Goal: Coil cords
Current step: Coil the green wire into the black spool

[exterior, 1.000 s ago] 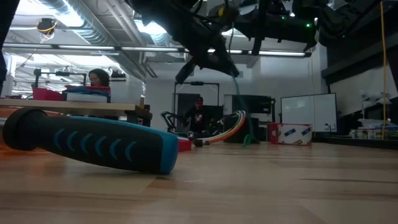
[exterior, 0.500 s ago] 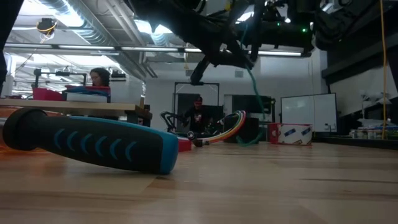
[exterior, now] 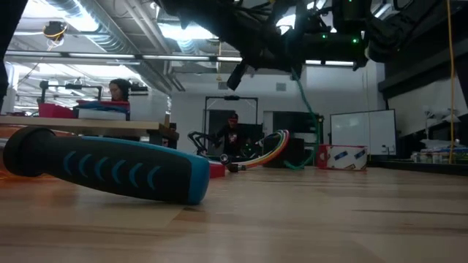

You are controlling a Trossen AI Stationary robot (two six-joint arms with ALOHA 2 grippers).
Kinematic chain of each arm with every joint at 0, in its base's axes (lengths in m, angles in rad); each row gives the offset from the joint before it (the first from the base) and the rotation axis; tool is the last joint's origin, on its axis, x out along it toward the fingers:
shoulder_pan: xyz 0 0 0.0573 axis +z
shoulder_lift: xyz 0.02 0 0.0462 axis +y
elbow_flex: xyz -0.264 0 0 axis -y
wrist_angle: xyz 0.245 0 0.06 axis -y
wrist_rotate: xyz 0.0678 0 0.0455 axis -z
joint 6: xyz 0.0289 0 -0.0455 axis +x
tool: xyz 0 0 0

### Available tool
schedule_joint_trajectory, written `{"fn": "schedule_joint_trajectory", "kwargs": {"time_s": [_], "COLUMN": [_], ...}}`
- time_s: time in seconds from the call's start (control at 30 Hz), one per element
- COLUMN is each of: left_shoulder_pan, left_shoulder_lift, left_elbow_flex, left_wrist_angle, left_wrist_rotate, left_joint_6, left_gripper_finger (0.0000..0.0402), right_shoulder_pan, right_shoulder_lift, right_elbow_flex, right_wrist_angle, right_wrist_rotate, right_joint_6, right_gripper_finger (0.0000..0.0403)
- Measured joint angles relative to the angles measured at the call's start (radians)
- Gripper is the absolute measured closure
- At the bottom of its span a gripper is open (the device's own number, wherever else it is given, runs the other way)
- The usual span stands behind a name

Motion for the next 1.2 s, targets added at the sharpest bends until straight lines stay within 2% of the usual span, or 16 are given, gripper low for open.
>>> {"fn": "schedule_joint_trajectory", "kwargs": {"time_s": [0.2, 0.5, 0.7, 0.9, 1.0, 1.2], "left_shoulder_pan": [0.001, -0.001, -0.004, 0.000, -0.004, -0.013], "left_shoulder_lift": [0.041, 0.120, 0.113, 0.113, 0.114, 0.114], "left_elbow_flex": [0.000, 0.000, 0.004, 0.091, 0.145, 0.180], "left_wrist_angle": [-0.050, -0.061, -0.009, -0.096, -0.151, -0.217], "left_wrist_rotate": [0.004, 0.073, 0.077, 0.079, 0.076, 0.047], "left_joint_6": [-0.063, -0.134, -0.073, 0.008, 0.042, 0.061], "left_gripper_finger": [0.0401, 0.0401, 0.0401, 0.0401, 0.0401, 0.0401], "right_shoulder_pan": [0.000, 0.000, 0.000, 0.000, 0.000, 0.000], "right_shoulder_lift": [0.000, 0.000, 0.000, -0.001, -0.001, -0.001], "right_elbow_flex": [0.010, 0.042, 0.045, 0.046, 0.046, 0.046], "right_wrist_angle": [0.011, 0.007, 0.004, -0.065, -0.119, -0.113], "right_wrist_rotate": [-0.050, -0.110, -0.106, -0.106, -0.065, -0.056], "right_joint_6": [0.054, 0.076, 0.076, 0.059, 0.033, 0.026], "right_gripper_finger": [0.0402, 0.0402, 0.0402, 0.0402, 0.0402, 0.0402]}}
